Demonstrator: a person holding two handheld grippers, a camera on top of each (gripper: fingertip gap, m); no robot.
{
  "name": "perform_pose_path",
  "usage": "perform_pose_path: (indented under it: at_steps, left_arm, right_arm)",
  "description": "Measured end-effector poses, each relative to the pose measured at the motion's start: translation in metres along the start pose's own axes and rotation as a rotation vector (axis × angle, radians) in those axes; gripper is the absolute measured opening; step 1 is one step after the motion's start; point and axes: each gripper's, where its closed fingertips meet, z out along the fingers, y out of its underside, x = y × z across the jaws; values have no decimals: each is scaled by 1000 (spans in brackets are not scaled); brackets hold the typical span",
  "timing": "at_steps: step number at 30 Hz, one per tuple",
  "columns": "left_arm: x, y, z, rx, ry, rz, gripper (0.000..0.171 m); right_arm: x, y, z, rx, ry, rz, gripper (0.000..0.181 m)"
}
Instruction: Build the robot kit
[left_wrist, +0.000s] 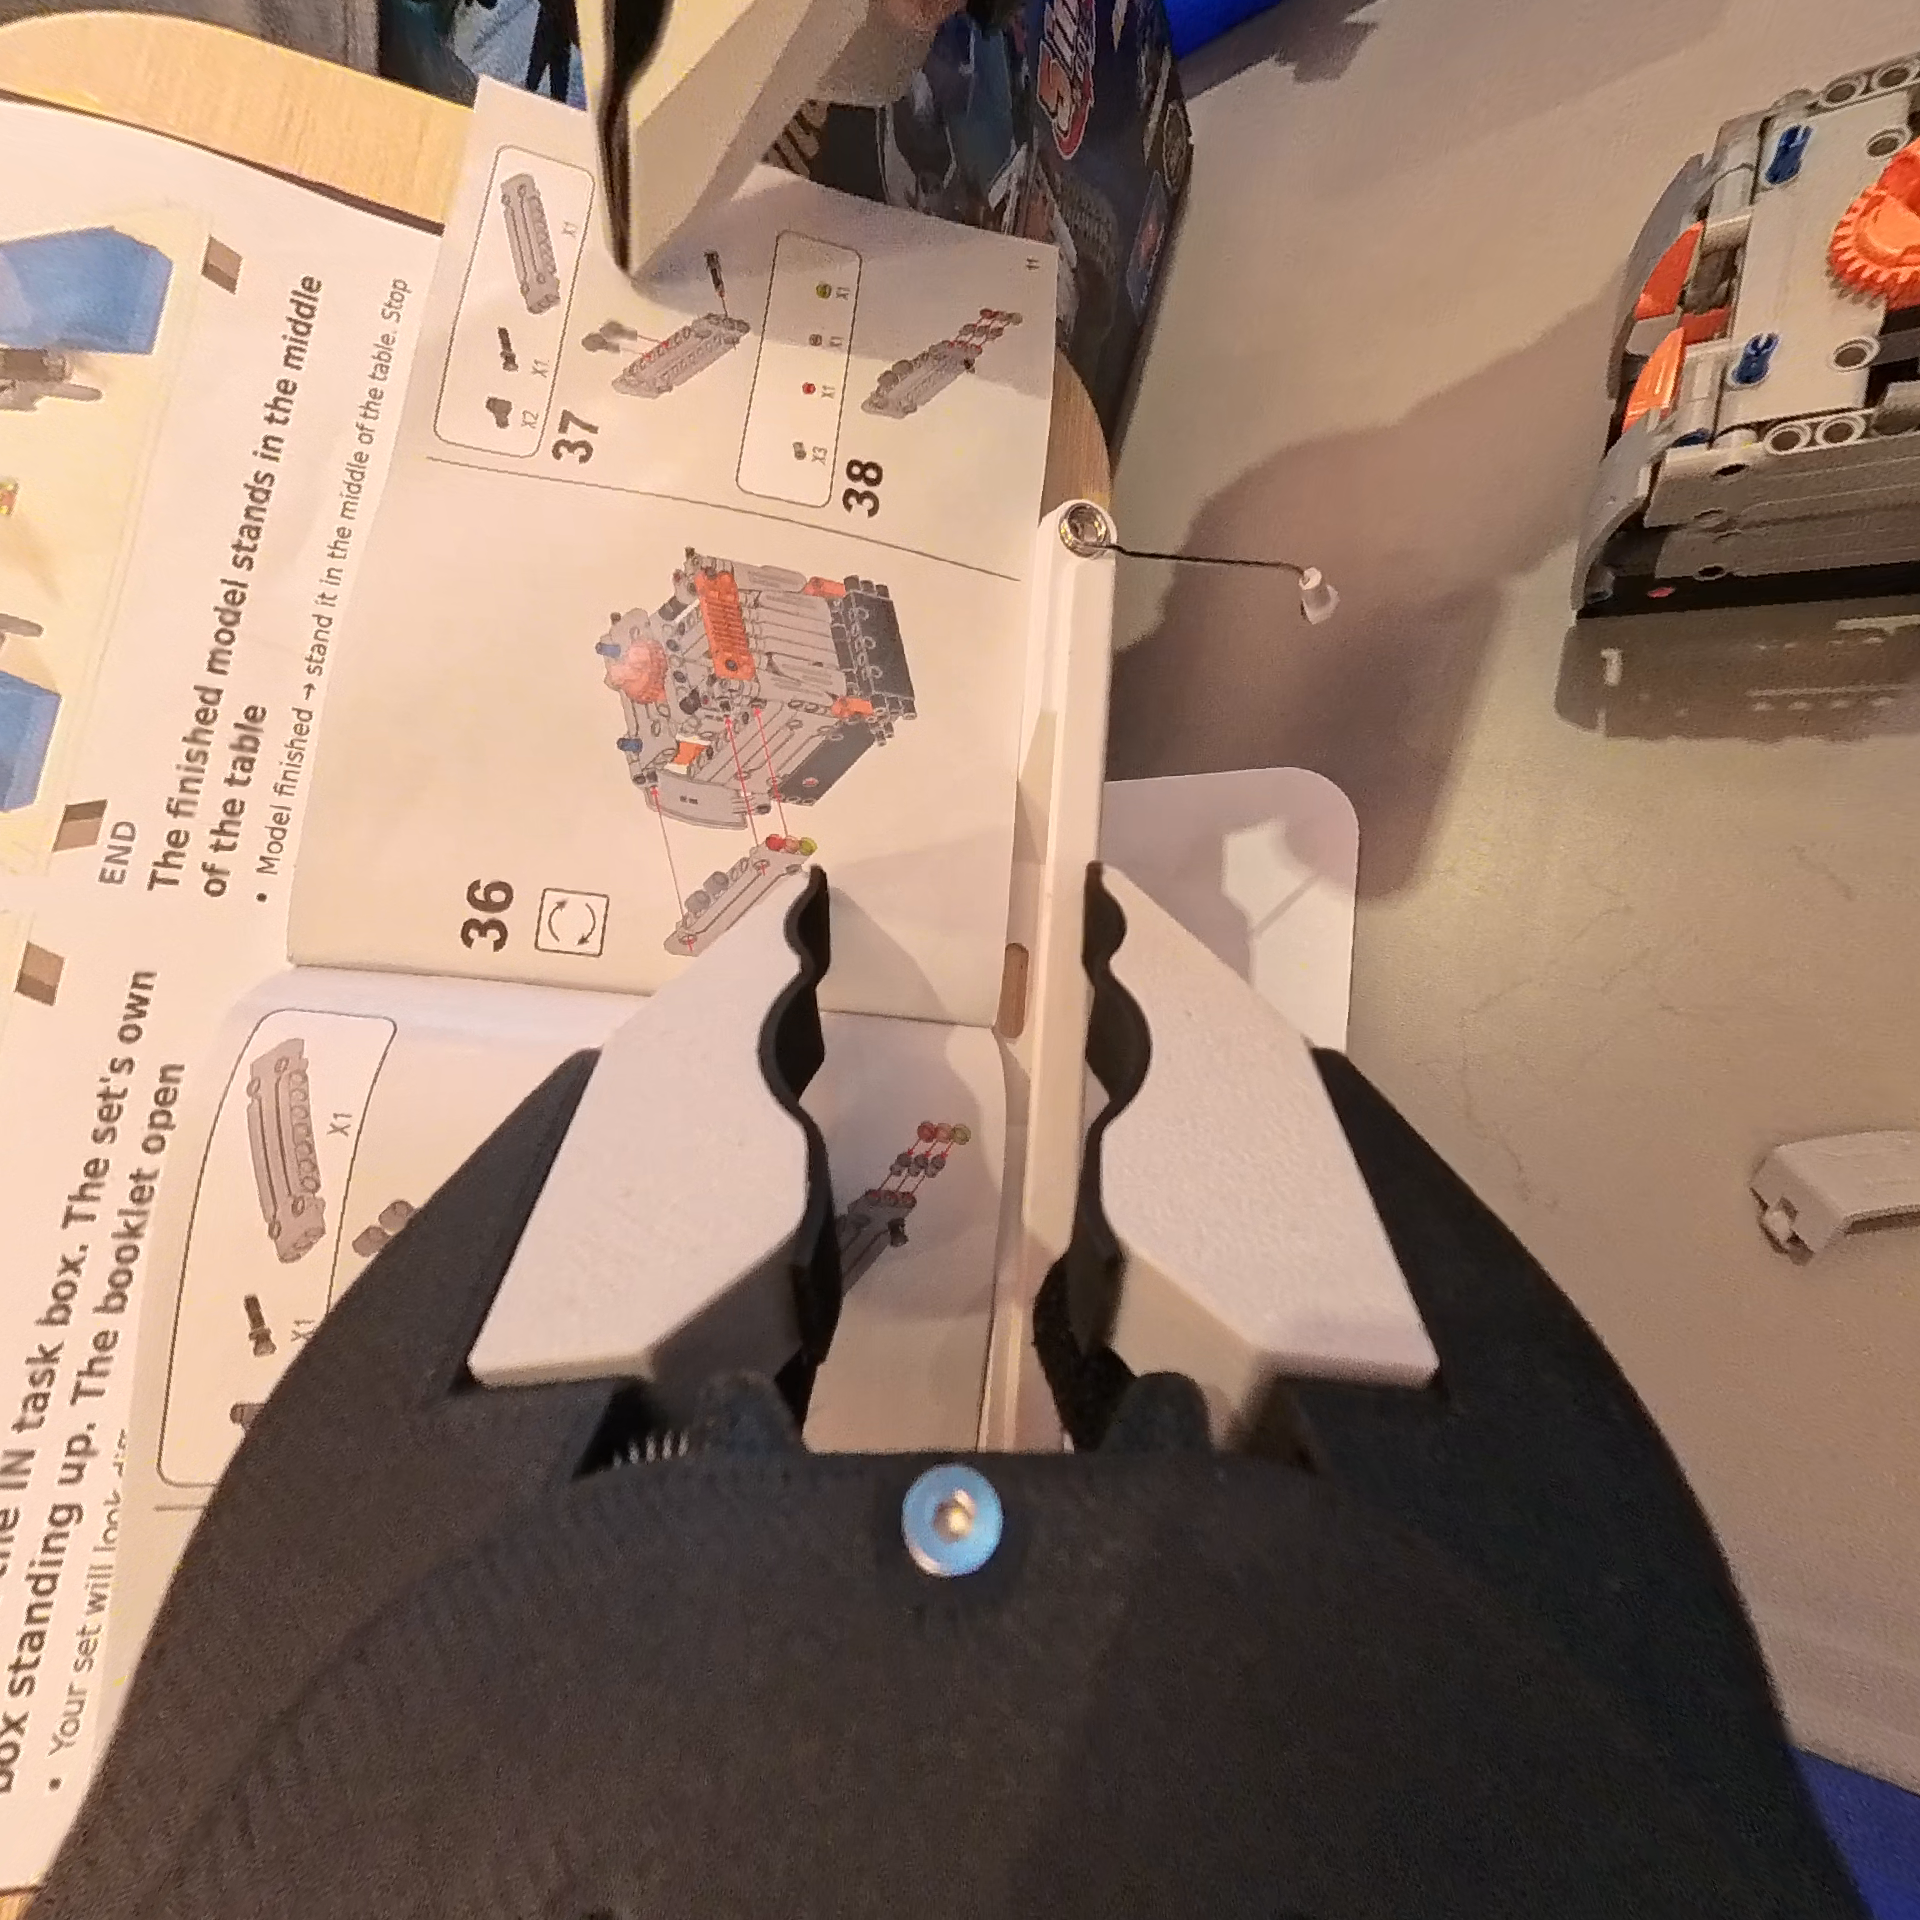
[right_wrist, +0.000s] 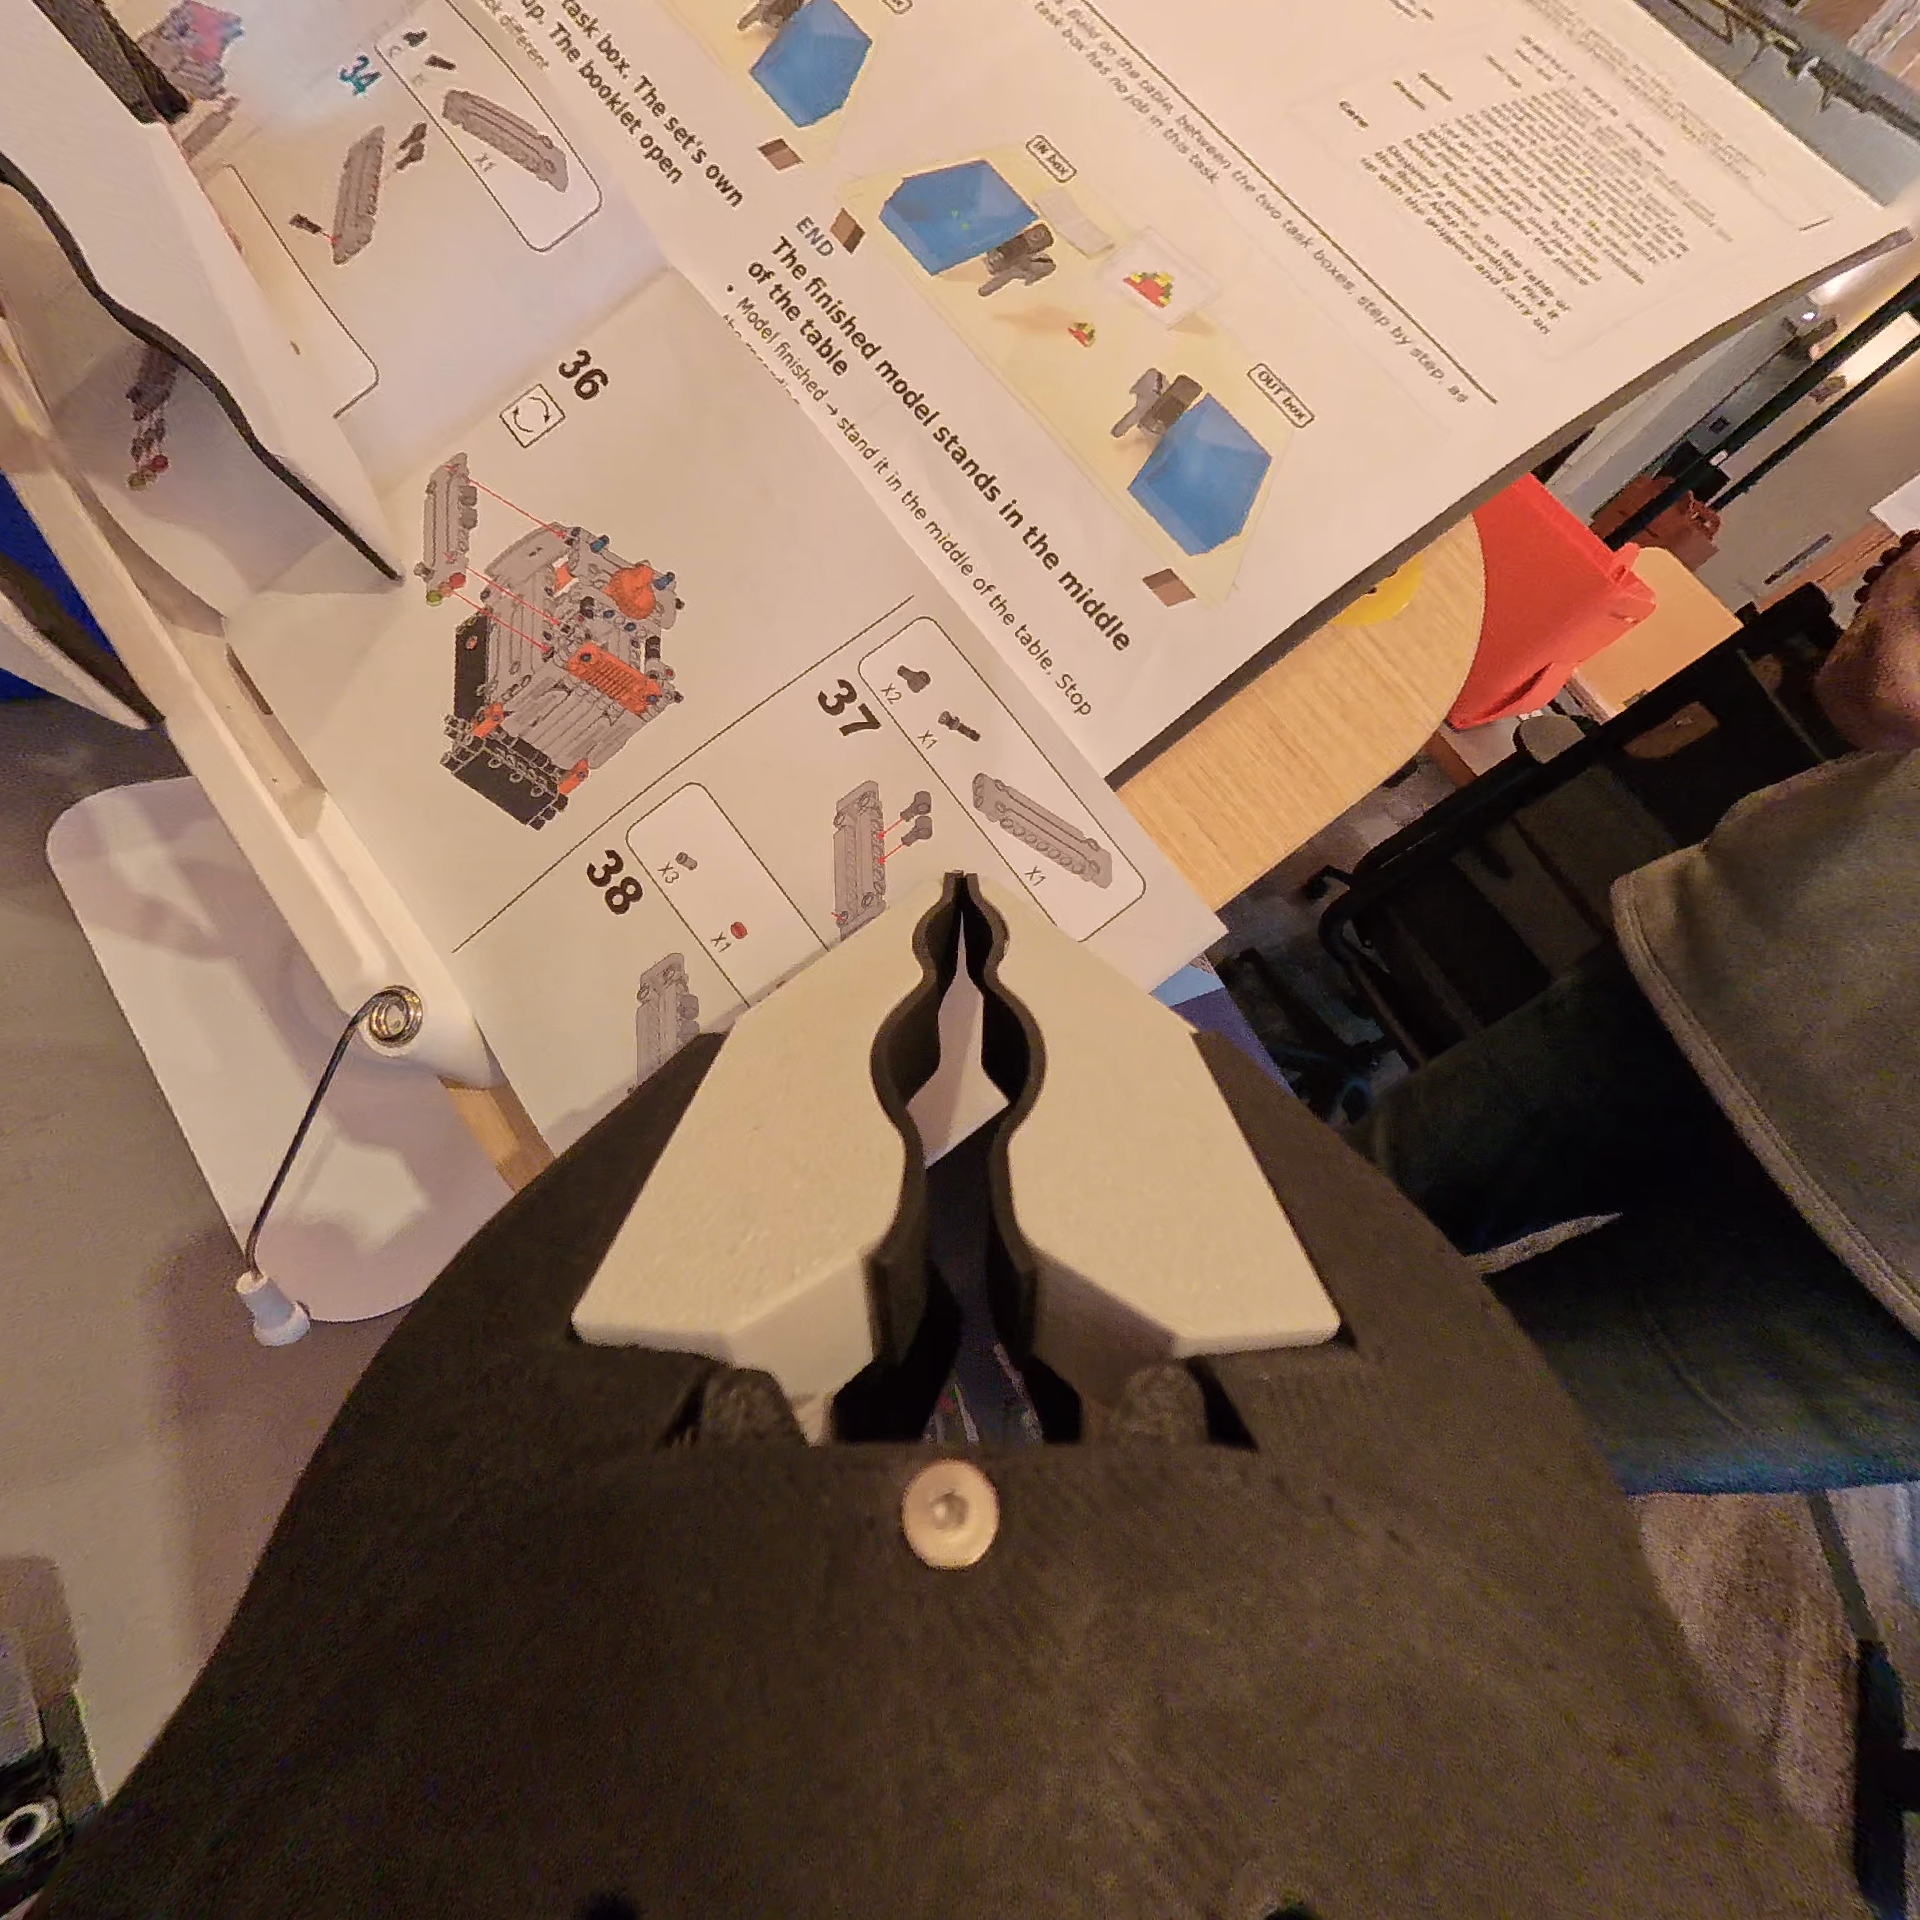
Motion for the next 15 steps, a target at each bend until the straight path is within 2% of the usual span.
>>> perform_pose_path:
  at_steps: [5, 8, 12, 15]
  left_arm:
    - [0, -23, -4, 69, -35, 0, 51]
    - [0, -36, 4, 59, -54, 34, 52]
    - [-5, -31, 21, -4, -20, -30, 55]
    - [-6, -30, 23, 8, 17, -100, 55]
  right_arm:
    - [-5, 0, -1, 14, -45, 26, 4]
    - [-11, 0, -1, 20, -82, 43, 8]
    - [-20, 2, -6, 26, -134, 52, 22]
    - [-35, 14, -14, -10, -171, -54, 36]
